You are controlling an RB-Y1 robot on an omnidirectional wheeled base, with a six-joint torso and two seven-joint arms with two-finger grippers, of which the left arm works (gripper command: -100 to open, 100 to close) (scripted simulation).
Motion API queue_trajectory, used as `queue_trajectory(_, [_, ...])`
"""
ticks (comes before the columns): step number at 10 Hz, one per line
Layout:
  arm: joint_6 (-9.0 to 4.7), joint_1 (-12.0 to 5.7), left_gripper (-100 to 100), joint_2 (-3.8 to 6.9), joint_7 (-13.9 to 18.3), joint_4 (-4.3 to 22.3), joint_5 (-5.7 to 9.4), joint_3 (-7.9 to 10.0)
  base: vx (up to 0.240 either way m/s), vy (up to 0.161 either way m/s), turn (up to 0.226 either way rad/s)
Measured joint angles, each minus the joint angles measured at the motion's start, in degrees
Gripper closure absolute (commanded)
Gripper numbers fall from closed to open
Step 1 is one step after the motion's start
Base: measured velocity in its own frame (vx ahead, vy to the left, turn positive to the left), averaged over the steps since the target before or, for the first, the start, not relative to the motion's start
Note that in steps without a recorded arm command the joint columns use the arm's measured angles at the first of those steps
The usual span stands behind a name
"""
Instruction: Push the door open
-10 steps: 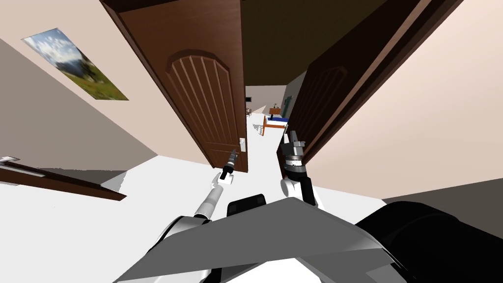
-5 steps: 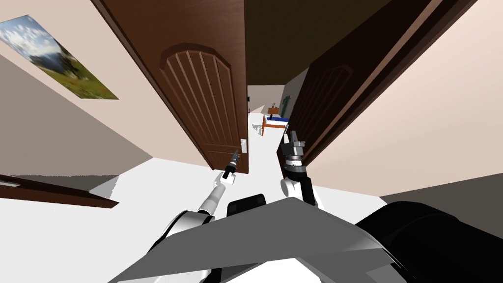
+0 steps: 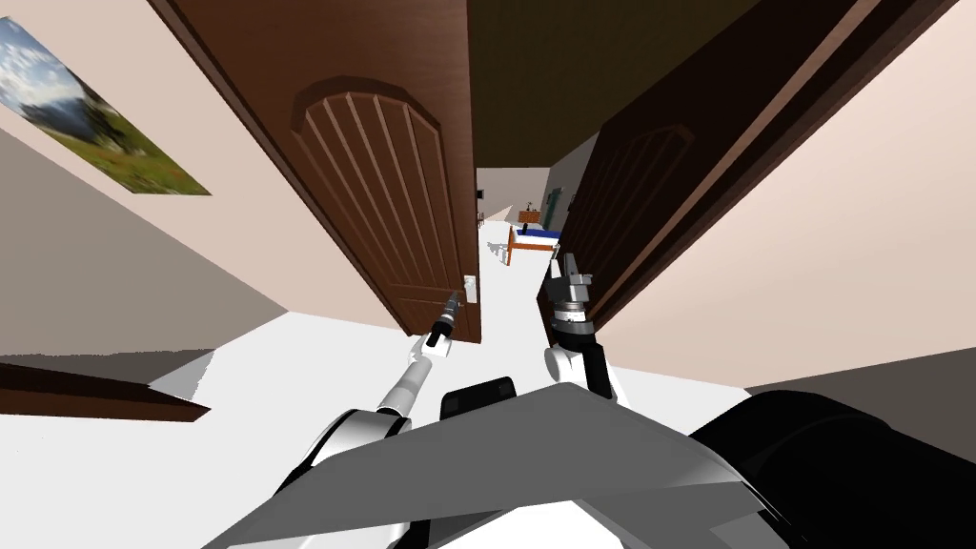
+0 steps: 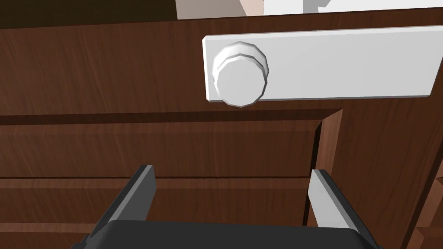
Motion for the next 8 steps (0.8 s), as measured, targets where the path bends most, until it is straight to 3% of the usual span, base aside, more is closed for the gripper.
queue_trajectory(3, [0.02,-0.22,-100,0.32,-0.06,0.28,0.13,0.38,0.194,-0.057,-0.021])
queue_trajectory(6, [-0.16,-0.74,-100,-1.26,-0.19,1.07,0.28,0.86,0.155,-0.057,-0.014])
queue_trajectory(7, [-0.24,-0.83,100,-1.36,-0.2,1.18,0.29,0.89,-0.014,0.004,0.004])
queue_trajectory(8, [-0.22,-0.83,100,-1.31,-0.19,1.06,0.29,0.87,-0.028,0.015,-0.002])
